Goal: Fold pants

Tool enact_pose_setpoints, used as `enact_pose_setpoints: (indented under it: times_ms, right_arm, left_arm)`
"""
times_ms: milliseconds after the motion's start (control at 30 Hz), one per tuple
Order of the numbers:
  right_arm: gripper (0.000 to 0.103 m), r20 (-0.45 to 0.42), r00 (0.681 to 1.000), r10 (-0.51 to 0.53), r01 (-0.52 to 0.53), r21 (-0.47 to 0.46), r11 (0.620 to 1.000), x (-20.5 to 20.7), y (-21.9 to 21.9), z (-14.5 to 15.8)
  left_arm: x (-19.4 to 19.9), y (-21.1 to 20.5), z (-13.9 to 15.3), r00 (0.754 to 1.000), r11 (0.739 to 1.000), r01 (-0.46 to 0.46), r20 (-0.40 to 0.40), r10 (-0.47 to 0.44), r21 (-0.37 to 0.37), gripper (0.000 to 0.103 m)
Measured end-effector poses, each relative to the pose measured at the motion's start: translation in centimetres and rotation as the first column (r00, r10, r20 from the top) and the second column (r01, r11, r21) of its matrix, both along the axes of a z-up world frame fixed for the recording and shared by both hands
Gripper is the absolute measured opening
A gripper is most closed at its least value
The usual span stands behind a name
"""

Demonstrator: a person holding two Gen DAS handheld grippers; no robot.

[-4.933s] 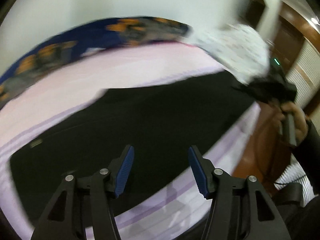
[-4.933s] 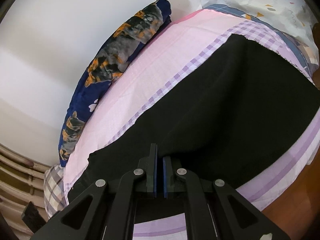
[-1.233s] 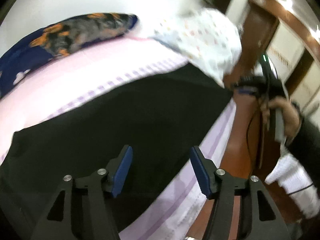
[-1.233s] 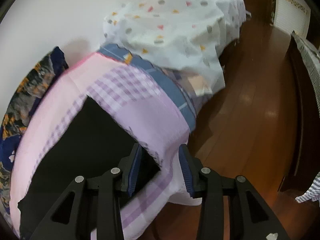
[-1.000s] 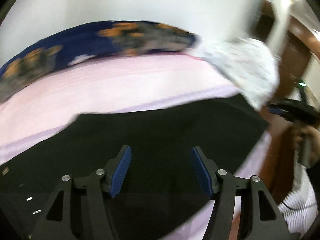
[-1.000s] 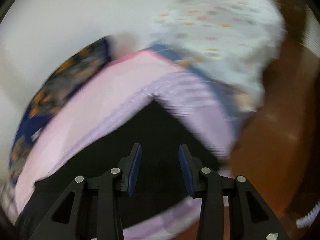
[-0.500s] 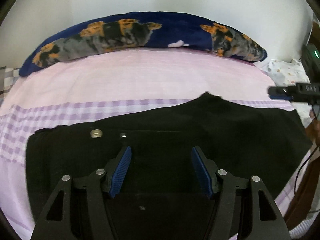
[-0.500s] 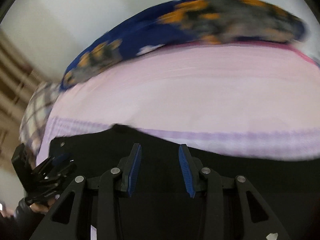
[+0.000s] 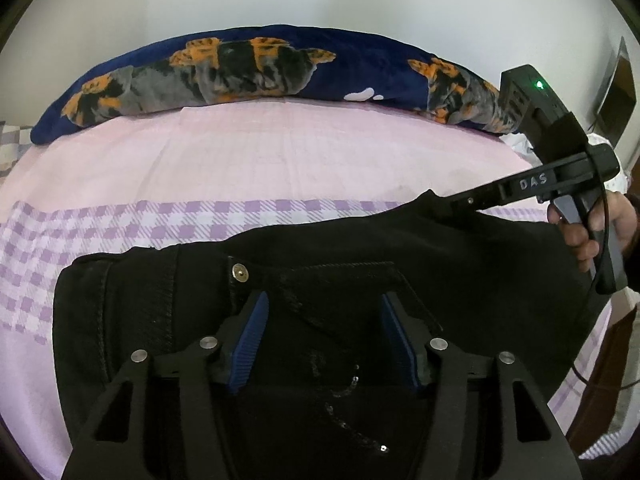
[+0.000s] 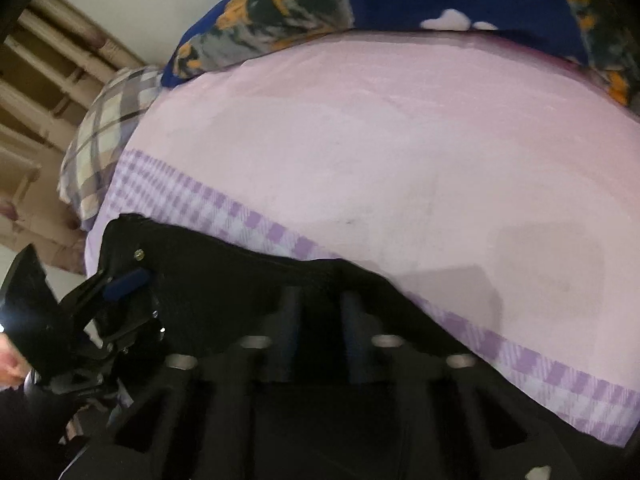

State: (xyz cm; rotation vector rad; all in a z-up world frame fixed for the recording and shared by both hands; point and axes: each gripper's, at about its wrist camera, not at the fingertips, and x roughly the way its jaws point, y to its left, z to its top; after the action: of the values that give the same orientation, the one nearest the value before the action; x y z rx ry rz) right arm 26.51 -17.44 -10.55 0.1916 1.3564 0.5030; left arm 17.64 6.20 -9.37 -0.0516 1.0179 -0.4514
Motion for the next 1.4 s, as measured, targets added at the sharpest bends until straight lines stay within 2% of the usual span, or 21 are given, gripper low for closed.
enact_pose_setpoints:
  times_ms: [100,200,267,367,500,567,667,733,900,1067,1200,1300,1333,1400]
  right_arm:
    - [0.008,0.047,0.999,-0.005,0.006,-0.015,1.000,0.3,0.2,0.7]
    - [0.007,0.072,0.996,-0.046,0.049,-0.032,0.998,0.9,0.3,0.6]
    - [0.007,0.067,0.997,-0.044,0.049,-0.063,0.997,1.1,0.7,-0.3]
    - [0.008,0.069,0.996,-0.061,0.065,-0.055,0.996,1.2,0.6,-0.6]
    - [0.030,0.100,0.990,-0.101,0.111,-0.104,0.988,0.6,0.5,0.9]
    - [0.030,0.169,0.977,-0.129,0.147,-0.097,0.984,-0.8,-0.2,3.2]
    - [0.030,0.207,0.968,-0.145,0.168,-0.097,0.981,-3.7,-1.2,5.9]
    - [0.030,0.213,0.966,-0.146,0.175,-0.125,0.977,-6.5,-1.6,6.9]
    - [0.030,0.186,0.967,-0.174,0.207,-0.179,0.962,-13.6,-2.8,6.4]
    - [0.030,0.165,0.950,-0.264,0.294,-0.195,0.936,-19.6,-4.9,4.8]
    - [0.030,0.168,0.910,-0.380,0.411,-0.246,0.878,-22.7,-8.5,3.9]
    - [0.028,0.175,0.846,-0.504,0.533,-0.262,0.804,-25.3,-12.9,3.7]
    - [0.021,0.189,0.814,-0.549,0.580,-0.250,0.775,-26.6,-15.0,3.8]
    - [0.021,0.198,0.759,-0.621,0.652,-0.231,0.723,-28.2,-17.9,4.2]
  left_arm:
    - [0.3,0.5,0.0,1.000,1.000,0.004,-0.005,-0.004,-0.010,0.050]
    - [0.8,1.2,-0.3,1.000,1.000,-0.012,-0.020,0.012,-0.019,0.040]
    - [1.0,1.5,-0.5,0.999,1.000,-0.009,-0.031,0.009,-0.020,0.037]
    - [1.1,1.5,-0.6,0.999,1.000,0.005,-0.033,-0.005,-0.009,0.035]
    - [0.9,1.1,-0.4,1.000,1.000,0.008,-0.031,-0.007,0.017,0.035]
    - [0.5,0.8,0.2,1.000,1.000,-0.006,-0.029,0.007,0.029,0.040]
    - [-0.7,0.1,1.5,1.000,0.999,-0.016,0.010,0.015,0.041,0.052]
    - [-1.8,-0.6,2.2,1.000,1.000,0.012,0.026,-0.013,0.026,0.054]
    - [-4.0,-2.7,1.8,0.997,0.996,0.081,0.011,-0.082,0.045,0.055]
    - [-5.9,-3.1,0.4,0.995,0.993,0.101,-0.027,-0.099,0.068,0.055]
    - [-6.8,-3.0,-0.2,0.993,0.987,0.113,-0.028,-0.110,0.117,0.055]
    - [-7.3,-2.8,-0.3,0.995,0.985,0.098,-0.024,-0.095,0.141,0.056]
    - [-7.3,-2.7,-0.4,0.996,0.986,0.091,-0.025,-0.089,0.139,0.056]
    - [-7.4,-2.5,-0.4,0.997,0.988,0.077,-0.024,-0.074,0.135,0.056]
